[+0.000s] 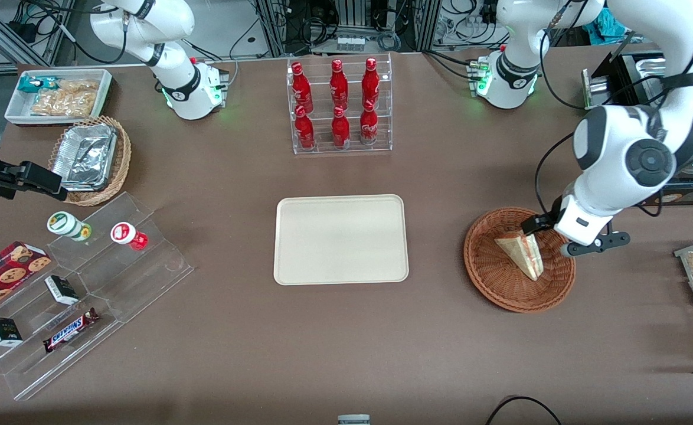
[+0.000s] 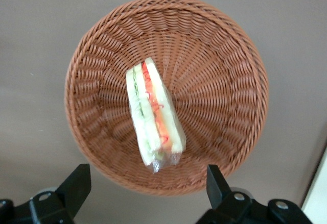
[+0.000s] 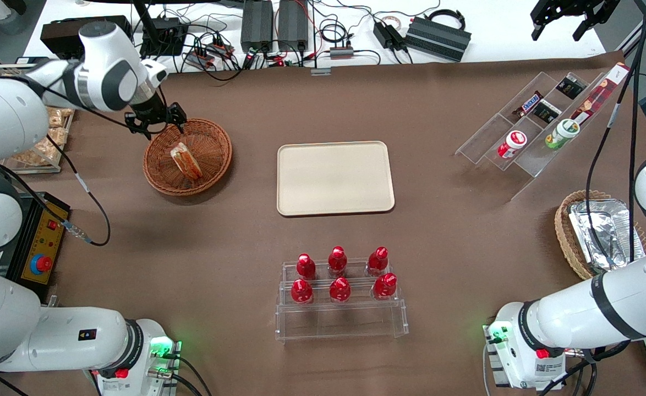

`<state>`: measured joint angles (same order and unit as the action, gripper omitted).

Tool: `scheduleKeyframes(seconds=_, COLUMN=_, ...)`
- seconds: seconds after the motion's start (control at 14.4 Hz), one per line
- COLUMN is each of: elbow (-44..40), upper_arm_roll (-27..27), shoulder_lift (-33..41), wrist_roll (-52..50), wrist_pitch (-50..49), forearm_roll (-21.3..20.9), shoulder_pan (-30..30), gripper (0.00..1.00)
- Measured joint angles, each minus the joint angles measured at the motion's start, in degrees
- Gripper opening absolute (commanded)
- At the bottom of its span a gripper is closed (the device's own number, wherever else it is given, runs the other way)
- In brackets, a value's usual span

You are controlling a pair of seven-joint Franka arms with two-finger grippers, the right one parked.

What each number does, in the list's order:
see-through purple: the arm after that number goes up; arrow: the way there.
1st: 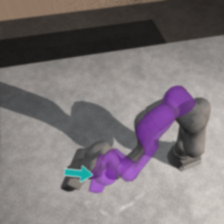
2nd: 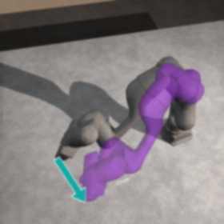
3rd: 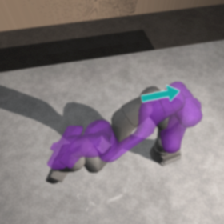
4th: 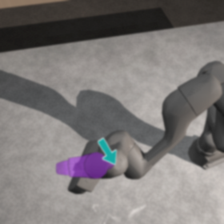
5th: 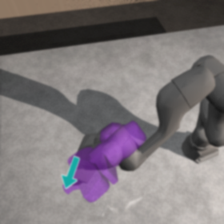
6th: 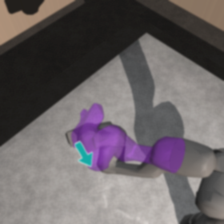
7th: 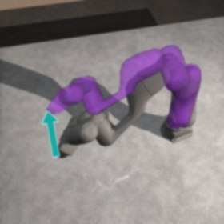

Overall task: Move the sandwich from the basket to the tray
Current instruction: 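Lower the left gripper and close it on the wrapped sandwich, then lift the sandwich and carry it with the left gripper over the cream tray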

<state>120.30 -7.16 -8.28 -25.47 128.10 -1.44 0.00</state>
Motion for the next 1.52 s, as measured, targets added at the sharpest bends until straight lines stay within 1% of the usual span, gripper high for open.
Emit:
scheduleKeyframes(seconds=0.14, elbow=3.78, upper_arm_roll=0.00, shoulder_lift=-0.41, wrist_roll=-9.98, wrist_pitch=6.18, forearm_roll=-0.01, shoulder_pan=0.01, gripper=1.00)
scheduleKeyframes(seconds=0.28, elbow=5.44, upper_arm_roll=-0.01, shoulder_lift=-1.66, wrist_roll=-18.88, wrist_pitch=9.66, forearm_roll=-0.02, shoulder_pan=0.02, gripper=1.00)
scheduleKeyframes(seconds=0.49, elbow=5.64, upper_arm_roll=-0.01, shoulder_lift=-4.79, wrist_roll=-26.64, wrist_pitch=13.38, forearm_roll=-0.01, shoulder_pan=0.02, gripper=1.00)
scheduleKeyframes(seconds=0.55, elbow=5.63, upper_arm_roll=-0.01, shoulder_lift=-5.90, wrist_roll=-28.25, wrist_pitch=14.31, forearm_roll=-0.01, shoulder_pan=0.02, gripper=0.95)
scheduleKeyframes(seconds=0.62, elbow=5.60, upper_arm_roll=-0.01, shoulder_lift=-7.01, wrist_roll=-29.31, wrist_pitch=14.97, forearm_roll=-0.01, shoulder_pan=0.02, gripper=0.84)
scheduleKeyframes(seconds=0.76, elbow=5.46, upper_arm_roll=-0.01, shoulder_lift=-8.97, wrist_roll=-30.08, wrist_pitch=15.64, forearm_roll=-0.01, shoulder_pan=0.02, gripper=0.29)
scheduleKeyframes(seconds=0.83, elbow=5.42, upper_arm_roll=-0.01, shoulder_lift=-9.56, wrist_roll=-30.17, wrist_pitch=15.87, forearm_roll=-0.01, shoulder_pan=0.02, gripper=0.14)
scheduleKeyframes(seconds=0.9, elbow=5.39, upper_arm_roll=-0.01, shoulder_lift=-9.75, wrist_roll=-30.17, wrist_pitch=15.88, forearm_roll=-0.01, shoulder_pan=0.02, gripper=0.10)
scheduleKeyframes(seconds=1.04, elbow=5.06, upper_arm_roll=-0.02, shoulder_lift=-9.55, wrist_roll=-29.90, wrist_pitch=15.42, forearm_roll=-0.02, shoulder_pan=0.03, gripper=0.08)
scheduleKeyframes(seconds=1.11, elbow=4.34, upper_arm_roll=-0.05, shoulder_lift=-9.22, wrist_roll=-28.83, wrist_pitch=13.67, forearm_roll=-0.03, shoulder_pan=0.04, gripper=0.06)
scheduleKeyframes(seconds=1.32, elbow=-2.26, upper_arm_roll=-0.63, shoulder_lift=-7.93, wrist_roll=-22.62, wrist_pitch=0.54, forearm_roll=-0.07, shoulder_pan=0.95, gripper=0.06)
scheduleKeyframes(seconds=1.46, elbow=-8.02, upper_arm_roll=-1.01, shoulder_lift=-7.73, wrist_roll=-15.78, wrist_pitch=-7.44, forearm_roll=-0.31, shoulder_pan=3.80, gripper=0.08)
scheduleKeyframes(seconds=1.52, elbow=-10.38, upper_arm_roll=-1.08, shoulder_lift=-7.80, wrist_roll=-11.18, wrist_pitch=-10.06, forearm_roll=-0.30, shoulder_pan=5.57, gripper=0.06)
